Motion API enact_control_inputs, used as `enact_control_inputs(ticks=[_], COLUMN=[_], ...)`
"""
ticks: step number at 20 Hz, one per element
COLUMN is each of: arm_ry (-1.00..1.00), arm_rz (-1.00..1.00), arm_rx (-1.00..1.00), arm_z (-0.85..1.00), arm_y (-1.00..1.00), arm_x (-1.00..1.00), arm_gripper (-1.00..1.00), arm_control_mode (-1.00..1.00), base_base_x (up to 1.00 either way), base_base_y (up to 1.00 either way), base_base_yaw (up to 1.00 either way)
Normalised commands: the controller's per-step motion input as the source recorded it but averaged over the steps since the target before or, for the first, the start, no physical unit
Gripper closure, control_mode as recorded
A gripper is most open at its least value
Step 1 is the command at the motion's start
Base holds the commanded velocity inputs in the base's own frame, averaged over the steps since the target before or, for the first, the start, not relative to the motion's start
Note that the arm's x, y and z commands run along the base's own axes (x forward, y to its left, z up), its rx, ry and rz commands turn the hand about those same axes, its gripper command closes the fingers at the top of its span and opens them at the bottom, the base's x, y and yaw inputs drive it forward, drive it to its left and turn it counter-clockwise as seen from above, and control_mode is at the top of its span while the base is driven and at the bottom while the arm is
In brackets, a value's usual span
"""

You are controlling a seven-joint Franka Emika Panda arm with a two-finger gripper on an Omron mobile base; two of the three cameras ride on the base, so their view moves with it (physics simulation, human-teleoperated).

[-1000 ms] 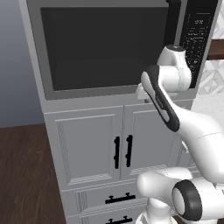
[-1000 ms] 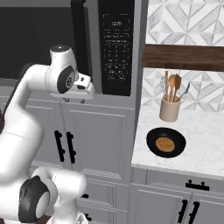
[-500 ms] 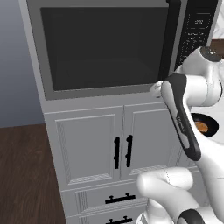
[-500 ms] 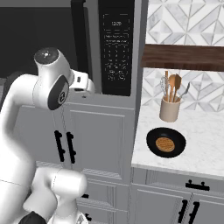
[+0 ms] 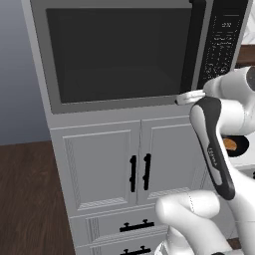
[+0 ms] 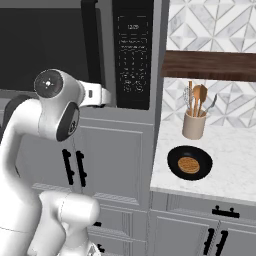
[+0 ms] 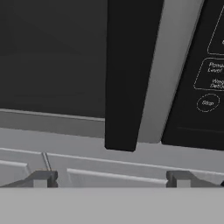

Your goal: Open the microwave, place the bowl with waffle inside the microwave, then close the microwave door and turn it on.

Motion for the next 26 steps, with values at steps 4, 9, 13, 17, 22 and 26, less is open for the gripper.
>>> enact_control_inputs(ticks=[4, 9, 13, 17, 22, 26], arm_ry=[-0.20, -0.18, -0.18, -0.12, -0.07, 0.00], arm_rz=[0.01, 0.01, 0.00, 0.00, 0.00, 0.00], arm_rx=[0.03, 0.04, 0.00, 0.00, 0.00, 0.00], arm_z=[0.34, 0.81, 0.55, 0.04, 0.00, 0.02], arm_y=[-0.07, -0.04, -0.01, -0.04, -0.19, -0.19], arm_x=[0.01, -0.02, -0.02, 0.00, 0.00, 0.00], arm_gripper=[-1.00, -1.00, -1.00, -1.00, -1.00, -1.00], arm_control_mode=[-1.00, -1.00, -1.00, -1.00, -1.00, -1.00], base_base_x=[0.00, 0.00, 0.00, 0.00, 0.00, 0.00], base_base_y=[0.00, 0.00, 0.00, 0.00, 0.00, 0.00], base_base_yaw=[0.00, 0.00, 0.00, 0.00, 0.00, 0.00])
